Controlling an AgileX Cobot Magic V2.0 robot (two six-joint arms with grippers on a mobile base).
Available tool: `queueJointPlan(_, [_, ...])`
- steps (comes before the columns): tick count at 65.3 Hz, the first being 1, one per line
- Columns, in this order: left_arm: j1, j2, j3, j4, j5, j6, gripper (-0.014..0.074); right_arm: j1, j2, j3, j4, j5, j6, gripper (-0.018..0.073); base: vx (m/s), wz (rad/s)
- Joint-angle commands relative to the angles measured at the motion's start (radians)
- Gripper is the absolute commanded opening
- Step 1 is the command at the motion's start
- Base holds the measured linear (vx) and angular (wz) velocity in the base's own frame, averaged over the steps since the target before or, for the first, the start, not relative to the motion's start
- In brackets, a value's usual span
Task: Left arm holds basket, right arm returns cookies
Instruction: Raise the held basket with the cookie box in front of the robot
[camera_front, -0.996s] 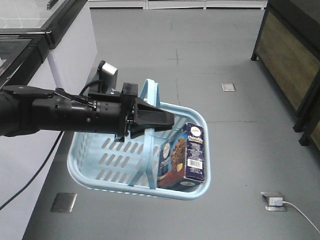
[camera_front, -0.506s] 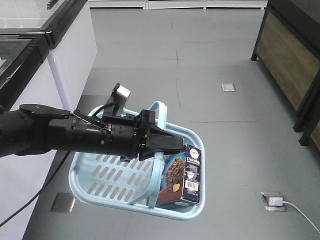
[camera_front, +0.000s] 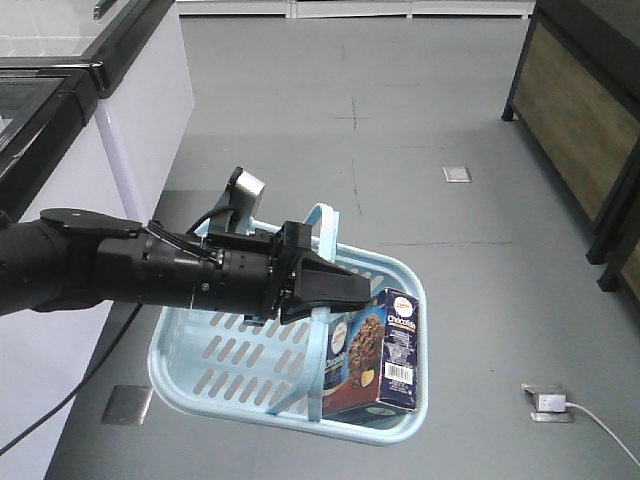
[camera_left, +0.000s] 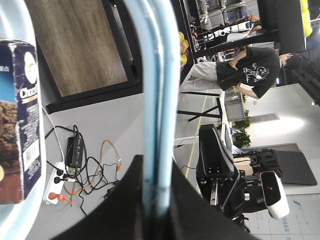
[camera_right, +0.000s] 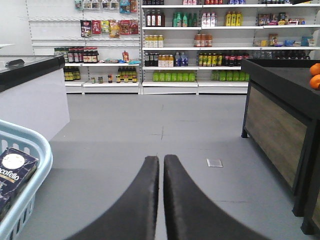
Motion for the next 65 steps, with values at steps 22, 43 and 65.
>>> queueJointPlan(22, [-0.005, -0.057, -0.028, -0.126, 0.064, 0.016, -0.0006, 0.0, -0.012, 0.018, -0.006, -0.075, -0.01, -0.0006, 0.0, 0.0])
queueJointPlan(43, [-0.005, -0.057, -0.028, -0.126, 0.064, 0.016, -0.0006, 0.0, -0.012, 0.018, -0.006, -0.075, -0.01, -0.0006, 0.0, 0.0])
queueJointPlan(65, [-0.005, -0.057, -0.028, -0.126, 0.064, 0.016, -0.0006, 0.0, -0.012, 0.018, -0.006, -0.075, -0.01, -0.0006, 0.0, 0.0])
